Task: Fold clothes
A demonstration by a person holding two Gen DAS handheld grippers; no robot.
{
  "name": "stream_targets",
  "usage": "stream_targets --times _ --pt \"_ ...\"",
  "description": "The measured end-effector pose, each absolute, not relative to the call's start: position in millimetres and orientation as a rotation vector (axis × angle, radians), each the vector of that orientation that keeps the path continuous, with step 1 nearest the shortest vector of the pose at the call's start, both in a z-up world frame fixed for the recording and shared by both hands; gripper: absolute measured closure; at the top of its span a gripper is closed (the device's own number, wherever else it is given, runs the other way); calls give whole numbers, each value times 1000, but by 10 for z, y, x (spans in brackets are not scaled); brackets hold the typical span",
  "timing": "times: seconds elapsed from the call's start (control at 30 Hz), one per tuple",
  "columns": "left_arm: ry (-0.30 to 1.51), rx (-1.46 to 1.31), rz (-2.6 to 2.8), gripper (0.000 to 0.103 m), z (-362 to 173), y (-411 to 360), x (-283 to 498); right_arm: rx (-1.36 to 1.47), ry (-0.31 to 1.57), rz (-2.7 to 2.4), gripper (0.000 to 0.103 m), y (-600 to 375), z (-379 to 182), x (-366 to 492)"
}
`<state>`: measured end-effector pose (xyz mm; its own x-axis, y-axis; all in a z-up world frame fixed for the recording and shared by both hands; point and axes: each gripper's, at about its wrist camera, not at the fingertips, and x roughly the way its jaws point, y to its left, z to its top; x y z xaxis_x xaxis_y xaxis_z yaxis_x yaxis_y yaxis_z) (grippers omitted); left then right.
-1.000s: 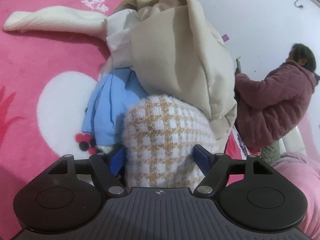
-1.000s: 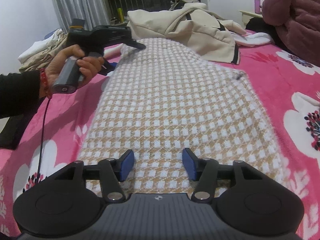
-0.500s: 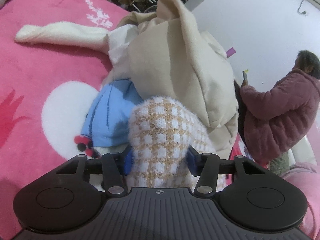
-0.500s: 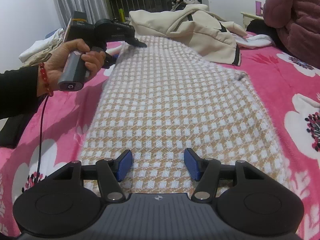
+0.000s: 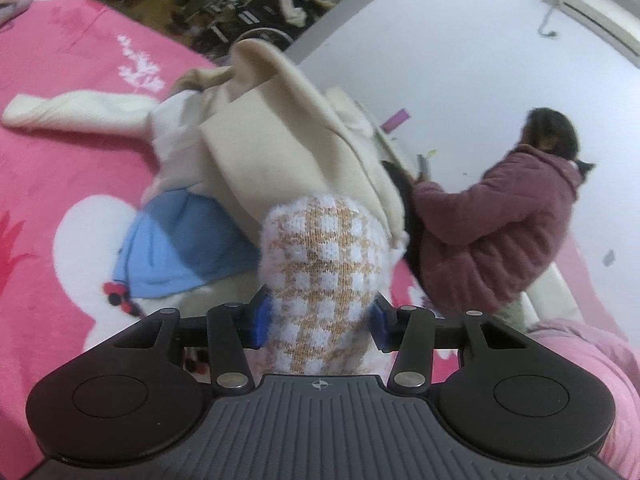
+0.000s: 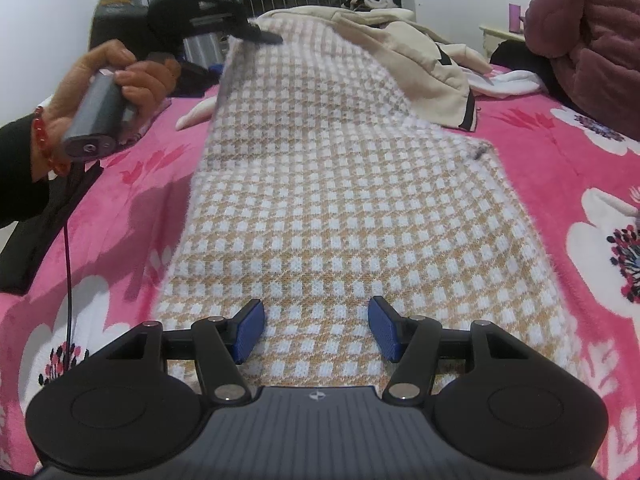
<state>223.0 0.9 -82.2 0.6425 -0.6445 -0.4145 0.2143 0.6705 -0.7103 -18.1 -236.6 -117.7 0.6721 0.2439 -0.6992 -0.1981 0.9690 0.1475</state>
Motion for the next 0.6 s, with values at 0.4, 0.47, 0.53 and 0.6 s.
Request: stream_targets --times 0.4,0.47,0.53,0.6 --pt "620 -559 -675 58 -517 -73 1732 58 789 242 42 -2356 -1179 -185" --pt "600 -537 -698 58 -462 -84 1635 57 788 241 42 -2355 -1186 -195" --pt "583 -522 -718 58 -420 -92 1547 56 786 240 42 -2351 -1193 -199" --pt "568 -506 -736 58 -389 -92 1452 53 785 239 42 -2347 -1196 -198"
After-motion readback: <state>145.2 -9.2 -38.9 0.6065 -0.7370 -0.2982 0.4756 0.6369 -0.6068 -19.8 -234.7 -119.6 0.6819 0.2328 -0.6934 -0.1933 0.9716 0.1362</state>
